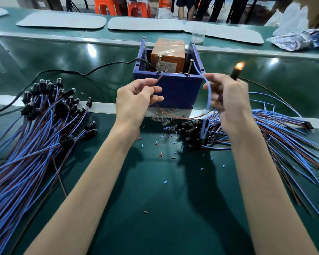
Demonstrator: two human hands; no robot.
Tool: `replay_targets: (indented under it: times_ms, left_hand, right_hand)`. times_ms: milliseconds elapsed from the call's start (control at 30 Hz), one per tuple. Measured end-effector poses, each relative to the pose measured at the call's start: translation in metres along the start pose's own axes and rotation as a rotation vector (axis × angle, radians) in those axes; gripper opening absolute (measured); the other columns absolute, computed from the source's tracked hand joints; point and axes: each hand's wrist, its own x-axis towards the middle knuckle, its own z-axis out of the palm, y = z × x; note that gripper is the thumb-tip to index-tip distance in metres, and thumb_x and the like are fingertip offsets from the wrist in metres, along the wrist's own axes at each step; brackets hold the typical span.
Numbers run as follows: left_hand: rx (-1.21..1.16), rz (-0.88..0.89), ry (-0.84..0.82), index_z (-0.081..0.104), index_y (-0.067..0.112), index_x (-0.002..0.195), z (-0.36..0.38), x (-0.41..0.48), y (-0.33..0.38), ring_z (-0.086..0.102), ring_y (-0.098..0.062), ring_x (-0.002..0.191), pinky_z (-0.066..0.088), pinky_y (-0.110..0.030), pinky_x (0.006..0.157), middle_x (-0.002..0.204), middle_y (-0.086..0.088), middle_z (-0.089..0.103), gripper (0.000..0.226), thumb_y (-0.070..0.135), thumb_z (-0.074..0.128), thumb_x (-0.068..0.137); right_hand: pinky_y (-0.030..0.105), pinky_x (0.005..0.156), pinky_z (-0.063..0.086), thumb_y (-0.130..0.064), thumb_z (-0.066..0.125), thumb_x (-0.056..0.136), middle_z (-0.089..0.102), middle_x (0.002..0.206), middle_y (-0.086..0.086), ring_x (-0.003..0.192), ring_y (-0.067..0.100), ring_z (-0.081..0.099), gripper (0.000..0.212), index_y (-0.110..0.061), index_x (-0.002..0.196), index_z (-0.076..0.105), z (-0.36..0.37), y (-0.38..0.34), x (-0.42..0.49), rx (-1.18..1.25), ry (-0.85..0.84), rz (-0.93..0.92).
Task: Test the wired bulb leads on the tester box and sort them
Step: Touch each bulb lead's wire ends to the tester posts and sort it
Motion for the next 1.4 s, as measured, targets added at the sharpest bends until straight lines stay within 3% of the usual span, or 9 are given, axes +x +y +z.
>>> replay_targets:
  times_ms: [167, 367, 533, 633, 733, 833, 933, 1033, 1400]
  left_hand:
    - [-0.027, 0.022, -0.208, 0.058, 0.01, 0.066, -0.003, -0.006, 0.013, 0.064, -0.014, 0.052, 0.049, -0.018, 0.052, 0.057, 0.002, 0.065, 0.034, -0.01, 0.037, 0.083]
    - [0.014, 0.07, -0.412, 0.053, 0.004, 0.059, -0.017, -0.006, 0.024, 0.07, -0.02, 0.069, 0.051, -0.02, 0.059, 0.065, -0.002, 0.069, 0.034, -0.015, 0.029, 0.074]
    - [0.286, 0.099, -0.475, 0.063, 0.011, 0.072, -0.031, -0.004, 0.037, 0.07, -0.01, 0.081, 0.054, -0.019, 0.072, 0.078, 0.003, 0.074, 0.037, -0.01, 0.034, 0.078]
    - [0.565, 0.075, -0.524, 0.064, 0.016, 0.08, -0.045, 0.002, 0.042, 0.068, -0.012, 0.083, 0.051, -0.017, 0.075, 0.086, 0.0, 0.074, 0.033, -0.006, 0.04, 0.087]
    - [0.967, -0.016, -0.662, 0.064, 0.021, 0.091, -0.075, 0.014, 0.041, 0.068, -0.013, 0.087, 0.05, -0.03, 0.09, 0.09, 0.003, 0.074, 0.011, 0.015, 0.056, 0.092]
    - [1.26, -0.17, -0.594, 0.063, 0.025, 0.099, -0.109, 0.022, 0.039, 0.065, -0.011, 0.087, 0.048, -0.03, 0.088, 0.091, 0.006, 0.072, 0.022, 0.038, 0.07, 0.083]
    - [1.342, -0.277, -0.445, 0.067, 0.023, 0.094, -0.133, 0.025, 0.039, 0.063, -0.019, 0.091, 0.049, -0.033, 0.09, 0.093, 0.003, 0.069, 0.033, 0.04, 0.082, 0.07]
    - [1.366, -0.371, -0.393, 0.071, 0.023, 0.089, -0.142, 0.026, 0.033, 0.064, -0.019, 0.09, 0.049, -0.034, 0.091, 0.09, 0.001, 0.07, 0.031, 0.033, 0.088, 0.064]
    - [1.391, -0.401, -0.269, 0.071, 0.027, 0.066, -0.134, 0.028, 0.015, 0.062, -0.02, 0.085, 0.05, -0.035, 0.085, 0.081, 0.001, 0.069, 0.019, 0.021, 0.089, 0.061]
  right_hand:
    - [0.023, 0.065, 0.037, -0.05, 0.033, 0.1, 0.07, 0.082, -0.003, 0.07, 0.002, 0.056, 0.05, -0.016, 0.089, 0.069, -0.019, -0.02, 0.002, -0.348, 0.088, -0.019]
    - [0.012, 0.043, 0.038, -0.042, 0.038, 0.101, 0.066, 0.058, -0.003, 0.049, 0.006, 0.056, 0.043, -0.013, 0.082, 0.064, -0.041, -0.042, -0.007, -0.203, 0.133, -0.161]
    - [0.015, 0.073, 0.047, -0.036, 0.047, 0.093, 0.061, 0.101, 0.001, 0.087, 0.001, 0.056, 0.017, -0.029, 0.085, 0.06, -0.057, -0.056, -0.009, -0.386, 0.361, -0.506]
    - [0.024, 0.106, 0.035, -0.058, 0.036, 0.087, 0.048, 0.135, -0.001, 0.12, 0.009, 0.048, 0.045, -0.029, 0.111, 0.06, -0.075, -0.065, -0.005, -0.761, 0.502, -0.576]
    - [0.028, 0.111, 0.028, -0.049, 0.034, 0.09, 0.039, 0.141, -0.001, 0.131, 0.012, 0.038, 0.046, -0.023, 0.121, 0.056, -0.075, -0.066, -0.003, -0.921, 0.5, -0.68]
    - [0.035, 0.112, 0.029, -0.037, 0.044, 0.092, 0.041, 0.14, 0.009, 0.13, 0.025, 0.039, 0.038, -0.021, 0.124, 0.055, -0.069, -0.055, -0.002, -1.116, 0.36, -0.631]
    - [0.028, 0.106, 0.025, -0.015, 0.063, 0.09, 0.044, 0.129, 0.02, 0.125, 0.033, 0.037, 0.031, -0.01, 0.12, 0.064, -0.057, -0.035, -0.004, -1.368, -0.075, -0.309]
    - [0.028, 0.098, 0.034, -0.017, 0.067, 0.088, 0.052, 0.122, 0.016, 0.119, 0.03, 0.046, 0.032, -0.011, 0.12, 0.065, -0.043, -0.012, -0.006, -1.485, -0.378, -0.052]
    - [0.017, 0.08, 0.035, 0.01, 0.042, 0.082, 0.062, 0.111, 0.004, 0.091, 0.013, 0.049, 0.052, -0.014, 0.123, 0.061, -0.031, -0.005, -0.013, -1.332, -0.433, -0.03]
